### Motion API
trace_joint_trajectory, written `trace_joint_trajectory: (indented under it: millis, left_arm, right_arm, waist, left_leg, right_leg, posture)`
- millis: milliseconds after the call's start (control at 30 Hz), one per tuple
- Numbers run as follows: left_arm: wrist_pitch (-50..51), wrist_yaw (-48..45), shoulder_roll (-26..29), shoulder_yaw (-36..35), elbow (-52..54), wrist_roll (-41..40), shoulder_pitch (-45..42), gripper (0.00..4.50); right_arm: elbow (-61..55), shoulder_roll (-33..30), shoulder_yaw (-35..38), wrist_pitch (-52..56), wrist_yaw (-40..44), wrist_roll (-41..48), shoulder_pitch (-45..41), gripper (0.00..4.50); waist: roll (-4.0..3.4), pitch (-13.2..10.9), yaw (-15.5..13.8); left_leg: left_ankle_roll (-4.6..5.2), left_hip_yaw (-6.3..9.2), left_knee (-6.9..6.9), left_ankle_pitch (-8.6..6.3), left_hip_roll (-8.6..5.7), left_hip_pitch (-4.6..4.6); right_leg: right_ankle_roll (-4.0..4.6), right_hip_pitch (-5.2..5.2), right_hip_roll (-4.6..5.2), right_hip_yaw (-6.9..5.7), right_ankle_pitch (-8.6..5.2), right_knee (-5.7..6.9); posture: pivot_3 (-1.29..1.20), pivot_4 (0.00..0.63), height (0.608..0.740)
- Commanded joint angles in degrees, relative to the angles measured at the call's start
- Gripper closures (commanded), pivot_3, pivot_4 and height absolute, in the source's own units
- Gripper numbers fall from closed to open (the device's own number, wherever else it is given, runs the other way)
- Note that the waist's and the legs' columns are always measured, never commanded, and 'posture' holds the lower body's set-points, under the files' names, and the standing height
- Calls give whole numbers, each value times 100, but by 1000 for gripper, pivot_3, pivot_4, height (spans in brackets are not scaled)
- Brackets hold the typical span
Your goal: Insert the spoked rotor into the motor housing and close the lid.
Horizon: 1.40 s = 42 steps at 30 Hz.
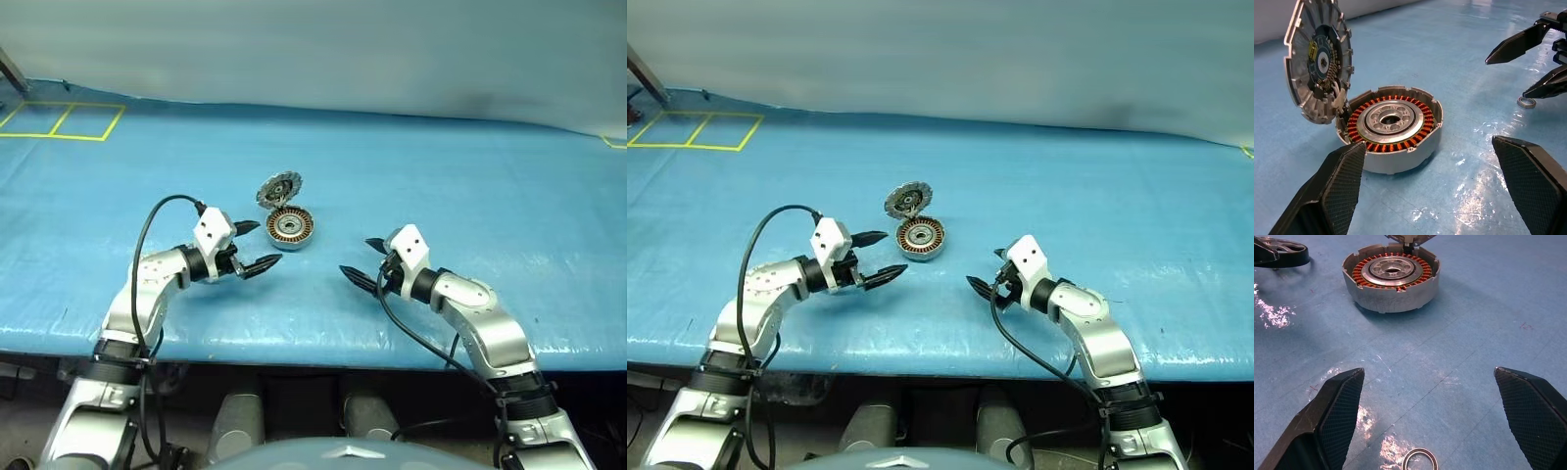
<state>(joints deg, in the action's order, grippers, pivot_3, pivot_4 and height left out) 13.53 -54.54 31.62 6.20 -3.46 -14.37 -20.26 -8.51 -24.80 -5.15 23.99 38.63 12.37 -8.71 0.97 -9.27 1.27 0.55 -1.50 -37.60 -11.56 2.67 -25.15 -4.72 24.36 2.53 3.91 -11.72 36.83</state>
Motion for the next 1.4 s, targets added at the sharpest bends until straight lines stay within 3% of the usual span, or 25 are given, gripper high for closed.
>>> trace_joint_trajectory:
  millis: [33,267,400,667,1000,1400]
  left_arm:
    - [-51,-593,516,447,60,536,-831,0]
    - [-932,-2113,1092,1824,-931,1940,-2809,0]
    - [-1433,-2969,1101,2383,-1351,2389,-3448,0]
    - [-2046,-3328,701,2983,-2356,3416,-4461,0]
    - [-2417,-3444,170,3239,-2704,3870,-4566,0]
    - [-2699,-2640,-533,3294,-3708,4429,-4770,0]
  right_arm:
    - [-176,-40,57,-56,-2,31,-77,22]
    - [-41,-36,-84,-121,70,-31,-318,22]
    - [-101,-115,-123,-69,137,-29,-376,22]
    - [-285,-556,-84,195,354,-7,-472,22]
    - [-633,-1060,-46,644,632,58,-561,22]
    - [-1133,-1268,-37,1045,649,198,-452,22]
  waist:
    - [2,-1,-5]
    - [3,-3,-1]
    - [3,-3,18]
    - [7,-7,-17]
    - [8,-8,14]
    - [10,-9,-26]
  left_leg:
    - [0,0,0,0,0,-2]
    - [0,-1,0,0,-2,-15]
    - [2,-1,5,-1,-2,-21]
    - [4,7,-7,-2,-3,-39]
    - [7,12,-14,-4,-3,-41]
    - [8,15,-33,-4,-3,-43]
  right_leg:
    - [0,2,0,0,0,1]
    - [-3,14,-3,0,-2,-1]
    - [2,20,-3,2,-3,-2]
    - [0,27,-5,0,-6,-1]
    - [2,26,-6,0,-3,4]
    - [-7,20,-6,0,-1,7]
  posture:
    - [0,150,740]
    - [0,150,740]
    - [0,150,740]
    - [0,150,740]
    - [0,150,740]
    - [0,150,740]
